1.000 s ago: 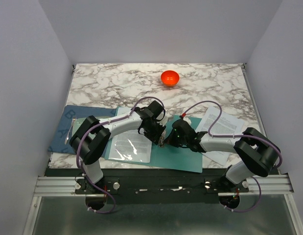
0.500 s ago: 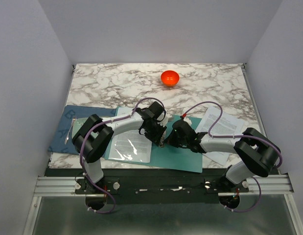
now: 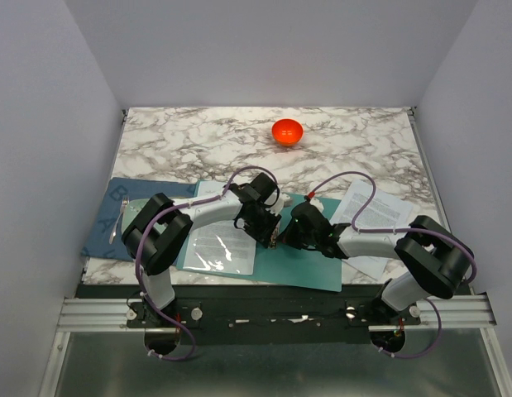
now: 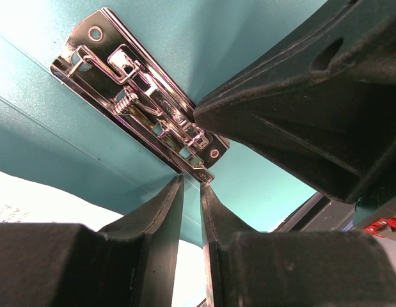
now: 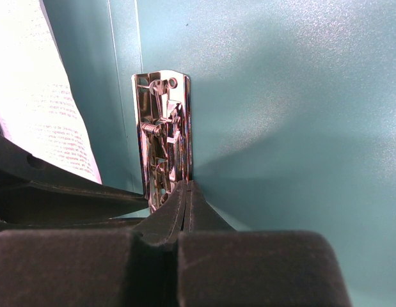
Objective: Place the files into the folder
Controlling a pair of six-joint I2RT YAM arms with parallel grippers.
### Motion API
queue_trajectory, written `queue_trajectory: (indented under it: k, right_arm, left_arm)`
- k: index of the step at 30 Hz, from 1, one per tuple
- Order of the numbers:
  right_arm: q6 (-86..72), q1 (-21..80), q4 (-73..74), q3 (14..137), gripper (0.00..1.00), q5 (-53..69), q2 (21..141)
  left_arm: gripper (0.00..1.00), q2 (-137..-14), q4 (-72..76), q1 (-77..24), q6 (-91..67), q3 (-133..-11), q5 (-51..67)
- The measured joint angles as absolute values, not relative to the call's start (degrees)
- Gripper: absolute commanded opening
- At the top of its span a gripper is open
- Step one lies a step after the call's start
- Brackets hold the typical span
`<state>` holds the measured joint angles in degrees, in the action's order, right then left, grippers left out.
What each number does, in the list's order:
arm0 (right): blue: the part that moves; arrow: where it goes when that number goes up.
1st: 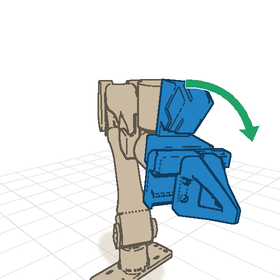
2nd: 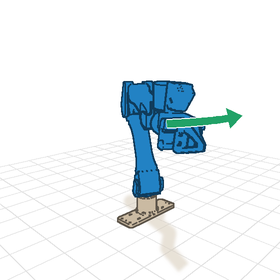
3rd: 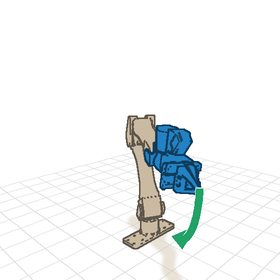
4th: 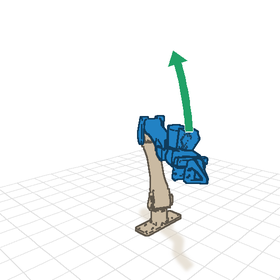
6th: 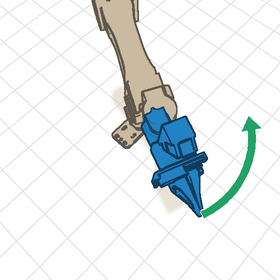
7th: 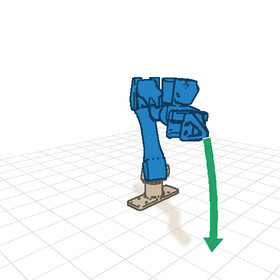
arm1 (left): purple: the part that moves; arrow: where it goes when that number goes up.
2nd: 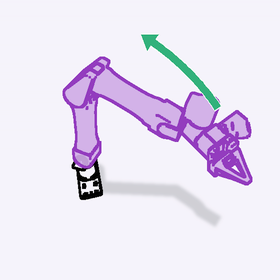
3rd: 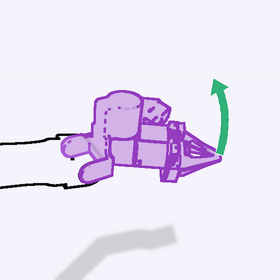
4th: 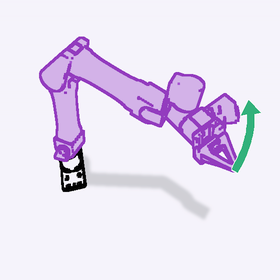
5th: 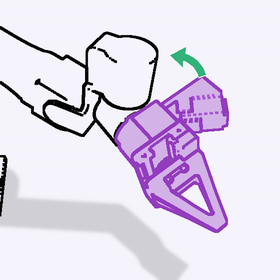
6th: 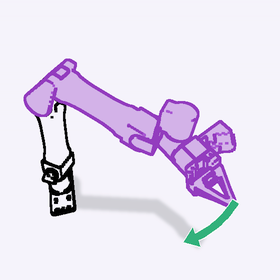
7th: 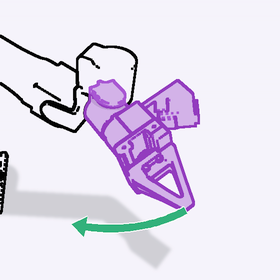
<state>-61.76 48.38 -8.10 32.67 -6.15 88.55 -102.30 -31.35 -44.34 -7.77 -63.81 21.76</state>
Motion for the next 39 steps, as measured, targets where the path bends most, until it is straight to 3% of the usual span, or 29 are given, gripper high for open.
queue_trajectory:
  k: [39]
  right_arm:
    - [-63.4, 48.4, -13.5, 29.6, 0.01, -6.0, 88.5]
  left_arm:
    - [0.29, -106.3, -34.1, -44.4, -7.9, -67.5, 21.9]
